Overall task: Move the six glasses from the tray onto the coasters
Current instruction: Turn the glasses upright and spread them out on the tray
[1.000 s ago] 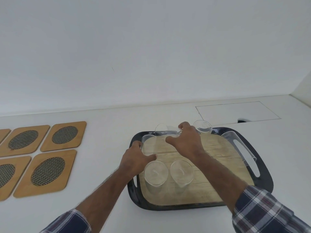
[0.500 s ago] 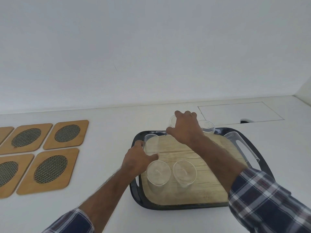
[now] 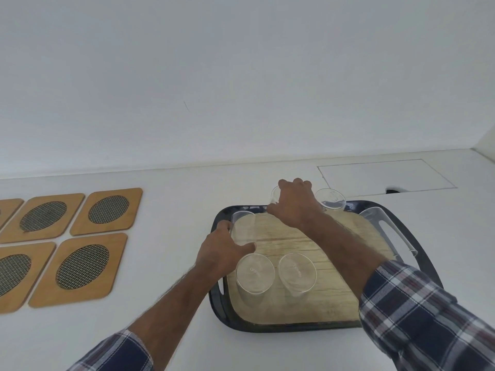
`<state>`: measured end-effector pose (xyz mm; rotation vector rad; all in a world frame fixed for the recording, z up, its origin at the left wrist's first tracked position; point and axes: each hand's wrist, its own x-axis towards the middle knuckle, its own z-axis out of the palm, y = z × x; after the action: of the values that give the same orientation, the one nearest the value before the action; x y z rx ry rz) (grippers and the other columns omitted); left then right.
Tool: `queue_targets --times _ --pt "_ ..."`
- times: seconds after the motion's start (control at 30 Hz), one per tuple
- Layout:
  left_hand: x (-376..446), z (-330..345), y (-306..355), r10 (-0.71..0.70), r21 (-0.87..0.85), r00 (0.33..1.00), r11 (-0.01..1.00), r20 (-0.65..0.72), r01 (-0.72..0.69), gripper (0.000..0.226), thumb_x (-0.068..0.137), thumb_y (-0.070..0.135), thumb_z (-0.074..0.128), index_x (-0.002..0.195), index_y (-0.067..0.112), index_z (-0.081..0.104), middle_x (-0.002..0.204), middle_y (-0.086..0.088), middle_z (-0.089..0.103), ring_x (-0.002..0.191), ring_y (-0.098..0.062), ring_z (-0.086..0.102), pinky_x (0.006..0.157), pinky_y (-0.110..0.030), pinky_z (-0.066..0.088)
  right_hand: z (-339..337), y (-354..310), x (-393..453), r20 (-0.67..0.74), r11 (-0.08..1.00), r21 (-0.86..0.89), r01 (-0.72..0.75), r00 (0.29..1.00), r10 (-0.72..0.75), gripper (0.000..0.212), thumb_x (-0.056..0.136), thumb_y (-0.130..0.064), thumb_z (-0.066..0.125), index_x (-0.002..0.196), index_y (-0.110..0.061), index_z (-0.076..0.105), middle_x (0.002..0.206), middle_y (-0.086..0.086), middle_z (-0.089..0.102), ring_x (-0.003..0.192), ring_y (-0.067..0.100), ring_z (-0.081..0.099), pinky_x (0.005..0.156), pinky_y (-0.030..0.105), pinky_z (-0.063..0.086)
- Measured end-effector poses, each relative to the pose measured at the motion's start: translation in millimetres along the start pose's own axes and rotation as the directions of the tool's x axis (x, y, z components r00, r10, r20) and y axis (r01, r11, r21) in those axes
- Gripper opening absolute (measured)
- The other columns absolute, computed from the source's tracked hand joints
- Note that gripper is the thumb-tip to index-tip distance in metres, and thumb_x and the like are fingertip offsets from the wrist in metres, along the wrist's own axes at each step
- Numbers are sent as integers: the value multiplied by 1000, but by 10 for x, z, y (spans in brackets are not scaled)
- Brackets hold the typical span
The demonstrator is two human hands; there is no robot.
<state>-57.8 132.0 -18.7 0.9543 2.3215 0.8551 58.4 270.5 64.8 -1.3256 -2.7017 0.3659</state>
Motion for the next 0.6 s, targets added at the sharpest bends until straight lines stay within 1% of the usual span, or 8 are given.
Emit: queue_targets --times 0.1,0.2,0.3,0.37,0.43,0.5,0.57,0.6 --pt "-3 -3 4 -2 1 1000 1000 12 2 70 65 54 80 119 26 46 88 15 54 88 -18 65 76 -36 56 16 -4 8 18 1000 7 1 1000 -1 44 83 -37 63 112 -5 54 112 19 53 108 33 42 78 33 29" --pt "-9 -12 12 -4 1 1000 1000 17 4 70 65 54 81 119 27 45 85 19 52 87 -17 64 74 -35 56 34 -20 25 34 1000 -11 8 999 -8 46 82 -37 63 114 -5 52 114 18 52 109 34 42 80 34 34" --pt "-21 -20 32 -8 -3 1000 1000 22 8 70 65 53 80 120 26 46 85 21 51 86 -16 64 73 -34 55 51 -14 19 20 1000 5 1 1000 -1 51 83 -38 63 118 -4 50 116 18 50 113 34 41 80 35 36" --pt "-32 -23 56 -19 -14 1000 1000 20 19 71 65 51 81 122 24 47 85 21 51 86 -15 63 75 -35 55 42 2 -3 -2 1000 13 6 1000 -6 58 84 -43 63 123 -3 46 119 18 50 115 34 41 85 36 39" --pt "-37 -27 80 -31 -24 999 999 21 31 75 65 48 82 125 22 47 85 20 51 85 -15 63 75 -34 55 -5 18 -34 -67 998 52 21 998 -18 68 85 -51 62 130 -3 43 122 18 50 117 33 40 91 38 39" --pt "-39 -32 110 -42 -36 999 998 34 43 84 64 44 83 134 19 44 89 16 53 86 -15 61 68 -30 52 -99 34 -82 -180 990 124 61 983 -38 75 86 -53 61 139 -4 38 126 18 49 119 33 37 95 38 37" --pt "-32 -38 139 -68 -64 996 995 52 72 93 64 41 83 143 17 38 101 9 53 87 -16 59 57 -22 45 -210 48 -144 -293 976 192 107 955 -48 77 88 -51 60 143 -5 34 127 17 49 121 32 36 96 37 34" --pt "-28 -45 154 -83 -83 995 993 59 88 96 65 40 83 145 17 36 107 6 53 89 -17 59 55 -21 44 -259 60 -177 -338 969 211 126 940 -48 76 88 -50 60 144 -5 34 127 16 50 121 31 36 96 37 34"
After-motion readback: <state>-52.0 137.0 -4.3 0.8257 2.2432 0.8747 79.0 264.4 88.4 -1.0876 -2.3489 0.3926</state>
